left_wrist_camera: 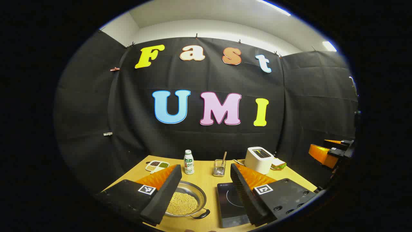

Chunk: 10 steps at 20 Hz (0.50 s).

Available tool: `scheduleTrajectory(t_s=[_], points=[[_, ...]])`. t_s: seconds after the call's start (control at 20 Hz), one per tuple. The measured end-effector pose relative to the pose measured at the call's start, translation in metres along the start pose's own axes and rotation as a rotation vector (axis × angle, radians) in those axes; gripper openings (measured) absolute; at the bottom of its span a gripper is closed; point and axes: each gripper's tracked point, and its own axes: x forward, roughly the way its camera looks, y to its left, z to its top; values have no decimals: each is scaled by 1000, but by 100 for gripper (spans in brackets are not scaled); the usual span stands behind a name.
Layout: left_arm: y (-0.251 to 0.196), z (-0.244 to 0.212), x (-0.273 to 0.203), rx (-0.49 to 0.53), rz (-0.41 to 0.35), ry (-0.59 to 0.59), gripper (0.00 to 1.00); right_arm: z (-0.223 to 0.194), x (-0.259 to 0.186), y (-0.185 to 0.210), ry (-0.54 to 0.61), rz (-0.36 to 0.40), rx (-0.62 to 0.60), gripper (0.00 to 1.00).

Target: First push the handle of the pot to place it horizontally, then grasp the pot with both hands and set it on the induction cooktop.

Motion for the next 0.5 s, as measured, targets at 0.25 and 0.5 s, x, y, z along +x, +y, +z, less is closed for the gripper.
scheduleTrajectory(t_s=[0.25, 0.5], points=[[-5, -2, 13, -15, 52, 10, 95, -6, 21, -9, 4, 28, -18, 98], [-8, -6, 18, -29, 59, 24, 95, -7, 30, -7, 18, 33, 4, 96]])
